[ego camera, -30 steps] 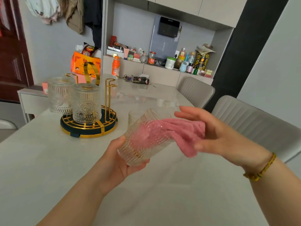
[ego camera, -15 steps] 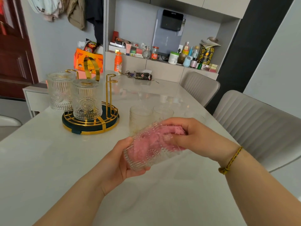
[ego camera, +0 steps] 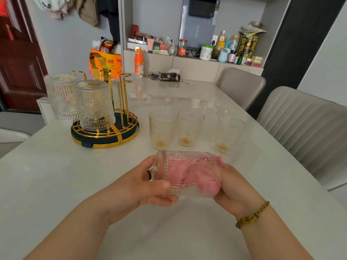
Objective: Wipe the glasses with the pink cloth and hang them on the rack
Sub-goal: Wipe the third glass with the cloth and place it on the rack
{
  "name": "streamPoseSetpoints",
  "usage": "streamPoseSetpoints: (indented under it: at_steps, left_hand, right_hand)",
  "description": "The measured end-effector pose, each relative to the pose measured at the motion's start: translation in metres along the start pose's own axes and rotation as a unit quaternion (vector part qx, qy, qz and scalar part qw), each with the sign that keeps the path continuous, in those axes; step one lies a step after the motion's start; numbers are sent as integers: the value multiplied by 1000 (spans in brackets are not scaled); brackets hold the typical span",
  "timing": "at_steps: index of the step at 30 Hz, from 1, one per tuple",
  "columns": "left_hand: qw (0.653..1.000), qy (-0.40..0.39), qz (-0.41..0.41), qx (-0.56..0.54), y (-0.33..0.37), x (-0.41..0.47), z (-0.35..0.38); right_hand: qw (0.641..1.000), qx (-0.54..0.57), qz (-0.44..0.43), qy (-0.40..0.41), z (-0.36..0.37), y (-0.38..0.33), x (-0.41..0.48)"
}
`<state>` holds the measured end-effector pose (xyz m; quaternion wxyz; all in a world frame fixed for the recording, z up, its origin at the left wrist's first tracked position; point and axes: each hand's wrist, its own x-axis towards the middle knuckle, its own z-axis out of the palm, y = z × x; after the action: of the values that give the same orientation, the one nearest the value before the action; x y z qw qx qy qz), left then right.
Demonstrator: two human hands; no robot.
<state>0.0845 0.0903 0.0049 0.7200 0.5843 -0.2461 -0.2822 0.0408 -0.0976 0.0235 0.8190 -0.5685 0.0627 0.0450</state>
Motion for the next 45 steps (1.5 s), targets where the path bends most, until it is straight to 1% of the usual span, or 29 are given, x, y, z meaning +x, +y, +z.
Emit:
streamPoseSetpoints:
  at_steps: [2,3,4,6,8,10,11,13,16,17,19,21,23,24,25,26,27,29,31,32,33,35,37,39,42,44,45]
  left_hand:
    - [997,33,30,64,-1,2,-1]
    - [996,47,38,66,-2,3,-1]
    - [996,59,38,56,-3,5,0]
    - [996,87,28,-2,-2,8,3]
    - [991,121,14,-48,-2,10,6]
    - [990,124,-17,-68,-4,11,4]
    - [990,116,-32,-72,-4,11,4]
    - [992,96,-38,-77,-5,10,6]
    - [995,82,-3,-51,-2,9,9]
    - [996,78,9,-42,-2,7,9]
    - [998,58,22,-28,-1,5,7]
    - [998,34,33,-28,-2,4,4]
    - [997,45,60,-29,-3,4,0]
    - [996,55,73,-18,-3,6,-2]
    - [995,61,80,-10,-2,6,-3]
    - [994,65,81,-9,-2,7,-2]
    - [994,72,76,-8,-2,7,-2]
    - [995,89,44,-10,-3,7,2]
    - [995,98,5,-23,-4,7,6]
    - [995,98,-12,-26,-4,7,7]
    - [995,92,-24,-22,-5,6,8]
    - [995,89,-38,-31,-6,6,9]
    - [995,88,-25,-49,-4,6,10]
    - [995,79,-2,-65,-3,6,10]
    - [995,35,29,-84,-1,3,10]
    - [994,19,60,-84,-1,3,7]
    - [993,33,71,-90,-1,4,4]
  right_hand:
    - [1000,-3,-18,-21,-3,-1,-1]
    - [999,-15,-32,-35,-4,-2,-2]
    - [997,-35,-50,-53,-3,-3,-5]
    - [985,-117,-106,-64,2,-2,-11]
    - [958,-223,-173,-45,8,2,-14]
    - [932,-285,-220,-37,12,7,-15]
    - [928,-292,-230,-35,13,8,-15]
    - [936,-270,-225,-9,12,9,-14]
    - [962,-197,-187,30,12,9,-12]
    - [974,-158,-159,27,14,9,-12]
    - [995,-40,-95,-8,15,8,-12]
    - [996,73,-46,-33,13,7,-11]
    - [990,132,-30,-34,11,4,-11]
    - [990,129,-32,-36,10,4,-10]
    - [993,102,-44,-38,10,5,-10]
    - [996,43,-67,-41,10,5,-11]
    - [993,-40,-105,-41,11,4,-12]
    - [965,-189,-183,-24,13,4,-15]
    - [941,-254,-221,-33,14,5,-17]
    - [937,-267,-224,-34,15,6,-17]
    - [939,-264,-220,-31,15,7,-16]
    - [956,-222,-189,-19,14,12,-13]
    - [978,-159,-136,-10,15,16,-8]
    - [993,-72,-87,-19,11,20,-3]
    - [997,34,-57,-47,6,16,-1]
    - [994,53,-67,-71,4,14,-2]
    - [993,42,-78,-84,4,13,-4]
